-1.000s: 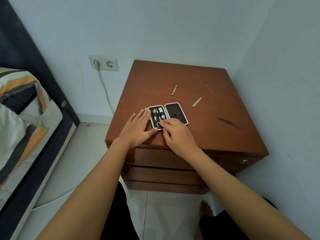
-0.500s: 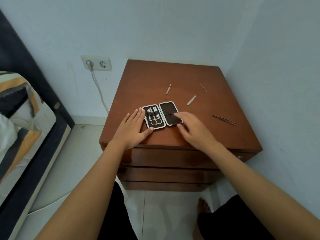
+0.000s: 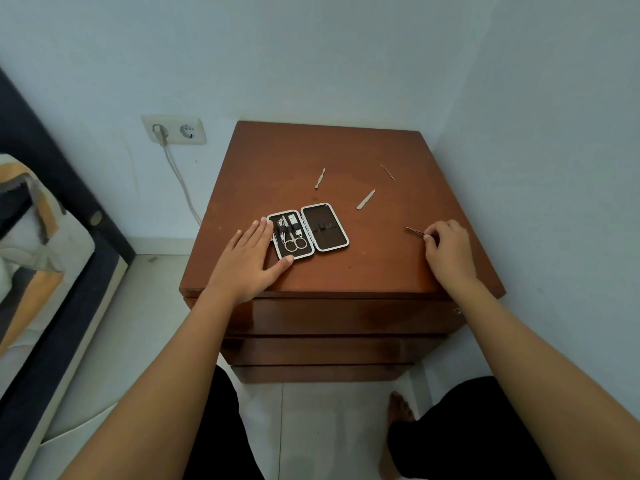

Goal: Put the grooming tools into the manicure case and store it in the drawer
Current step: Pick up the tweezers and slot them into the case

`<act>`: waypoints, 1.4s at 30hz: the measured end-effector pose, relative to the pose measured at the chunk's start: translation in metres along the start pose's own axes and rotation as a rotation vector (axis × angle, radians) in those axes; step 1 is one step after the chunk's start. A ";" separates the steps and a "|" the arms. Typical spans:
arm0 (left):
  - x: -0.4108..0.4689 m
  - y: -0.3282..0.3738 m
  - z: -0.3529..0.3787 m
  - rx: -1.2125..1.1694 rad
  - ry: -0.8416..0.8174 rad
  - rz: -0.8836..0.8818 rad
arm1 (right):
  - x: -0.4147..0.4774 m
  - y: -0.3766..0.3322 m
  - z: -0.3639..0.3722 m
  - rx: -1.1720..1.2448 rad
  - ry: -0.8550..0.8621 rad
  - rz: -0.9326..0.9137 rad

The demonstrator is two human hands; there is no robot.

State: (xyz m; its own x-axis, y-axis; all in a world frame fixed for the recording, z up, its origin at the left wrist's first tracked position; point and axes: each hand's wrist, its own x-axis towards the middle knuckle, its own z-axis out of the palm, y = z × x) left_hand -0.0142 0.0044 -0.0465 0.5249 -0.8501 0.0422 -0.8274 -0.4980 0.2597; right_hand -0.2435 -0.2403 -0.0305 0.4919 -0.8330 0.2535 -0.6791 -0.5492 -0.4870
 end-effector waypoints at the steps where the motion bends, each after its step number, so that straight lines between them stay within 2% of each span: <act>1: 0.000 0.000 0.000 -0.001 0.001 0.000 | 0.002 -0.002 0.001 -0.003 -0.020 -0.005; 5: -0.001 0.001 -0.001 -0.008 0.004 0.003 | 0.010 -0.027 0.003 0.142 -0.125 -0.076; 11: -0.001 -0.001 -0.001 -0.005 0.007 0.003 | 0.017 -0.096 0.014 0.336 -0.153 -0.175; 15: -0.001 0.000 -0.001 -0.009 0.002 0.002 | 0.025 -0.124 0.026 0.383 -0.208 -0.232; 25: 0.000 0.000 -0.001 -0.027 0.005 0.004 | 0.038 -0.139 0.045 0.527 -0.225 -0.188; 31: 0.000 -0.001 0.000 -0.032 0.013 0.008 | 0.050 -0.142 0.059 0.569 -0.295 -0.167; 34: 0.000 -0.002 0.001 -0.036 0.025 0.014 | 0.061 -0.141 0.068 0.537 -0.396 -0.157; 37: 0.000 -0.001 0.001 -0.050 0.024 0.010 | 0.070 -0.141 0.070 0.367 -0.511 -0.206; 42: 0.000 -0.001 0.001 -0.036 0.028 0.011 | 0.068 -0.140 0.059 0.176 -0.571 -0.284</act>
State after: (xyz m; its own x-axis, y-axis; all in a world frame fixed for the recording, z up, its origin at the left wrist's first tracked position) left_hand -0.0134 0.0051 -0.0473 0.5219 -0.8500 0.0718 -0.8255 -0.4821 0.2936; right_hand -0.0827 -0.2159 0.0054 0.8834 -0.4639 -0.0671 -0.4049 -0.6830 -0.6079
